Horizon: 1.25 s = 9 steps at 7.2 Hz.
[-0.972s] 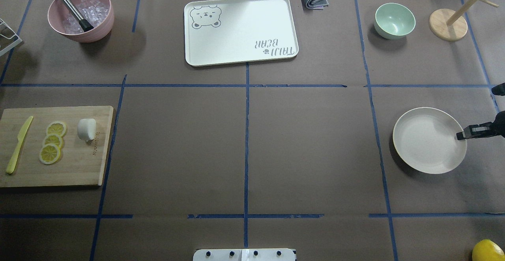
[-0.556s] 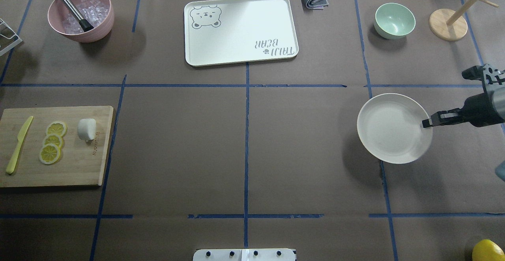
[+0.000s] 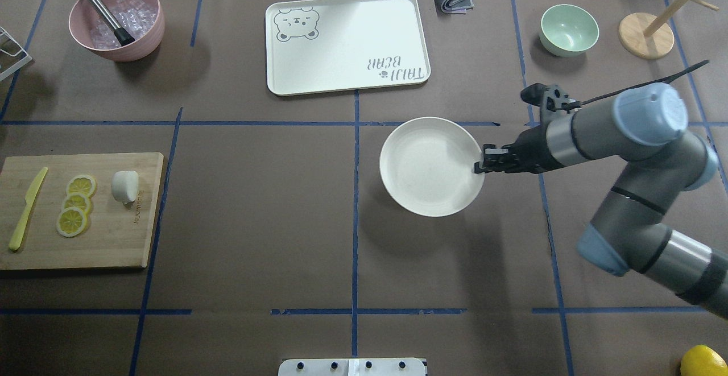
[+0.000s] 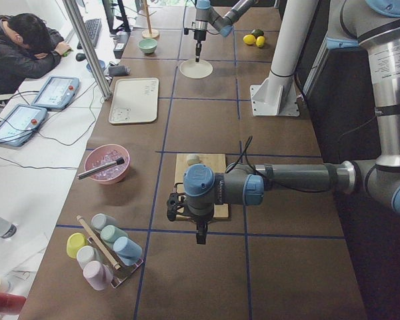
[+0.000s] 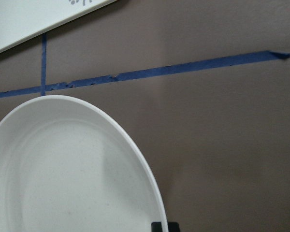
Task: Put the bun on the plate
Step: 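Slide the white plate with the right gripper toward the table center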
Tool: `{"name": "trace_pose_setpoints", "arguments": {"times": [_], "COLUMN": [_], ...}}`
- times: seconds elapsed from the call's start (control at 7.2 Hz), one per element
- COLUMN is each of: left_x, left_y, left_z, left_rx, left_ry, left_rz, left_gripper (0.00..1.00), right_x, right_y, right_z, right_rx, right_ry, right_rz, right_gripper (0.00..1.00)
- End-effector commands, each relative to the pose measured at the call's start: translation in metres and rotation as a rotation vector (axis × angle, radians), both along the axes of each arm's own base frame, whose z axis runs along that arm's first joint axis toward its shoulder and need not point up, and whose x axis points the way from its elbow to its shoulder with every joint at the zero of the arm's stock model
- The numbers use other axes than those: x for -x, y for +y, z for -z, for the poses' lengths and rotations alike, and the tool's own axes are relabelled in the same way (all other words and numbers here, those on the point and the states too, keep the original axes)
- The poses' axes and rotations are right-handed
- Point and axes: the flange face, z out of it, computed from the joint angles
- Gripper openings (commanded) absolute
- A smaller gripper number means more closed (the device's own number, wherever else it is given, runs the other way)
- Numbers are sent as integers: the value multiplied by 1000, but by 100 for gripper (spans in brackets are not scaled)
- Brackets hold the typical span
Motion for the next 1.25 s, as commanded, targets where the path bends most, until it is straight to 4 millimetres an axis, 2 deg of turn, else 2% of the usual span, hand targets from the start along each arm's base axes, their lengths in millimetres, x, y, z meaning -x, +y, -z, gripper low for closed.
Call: {"name": "trace_pose_setpoints", "arguments": {"times": [0.0,0.14,0.28,0.42,0.56,0.69,0.83,0.97,1.11], "left_x": [0,0,0,-1,0,0,0,0,-1], "left_y": [-1,-1,-1,-1,-1,-1,0,-2,-7], "left_z": [1,1,1,1,1,1,-1,1,5], "left_rx": [-4,-6,-6,-6,-6,-4,0,-6,-17], "left_ry": [0,0,0,0,0,0,-1,-1,-5], "left_rz": [0,0,0,-2,0,0,1,1,0], "left_gripper": [100,100,100,100,100,100,100,100,100], "right_x": [101,133,148,153,156,154,143,114,67], "right_y": [25,35,39,44,43,44,41,27,4], "right_z": [66,82,84,77,75,74,81,88,96], "right_rx": [5,45,67,75,93,102,110,96,83], "right_ry": [99,93,96,115,155,186,221,272,337], "right_rz": [-44,-78,-92,-82,-81,-87,-80,-58,-2], "right_gripper": [0,0,0,6,45,99,100,100,100]}}
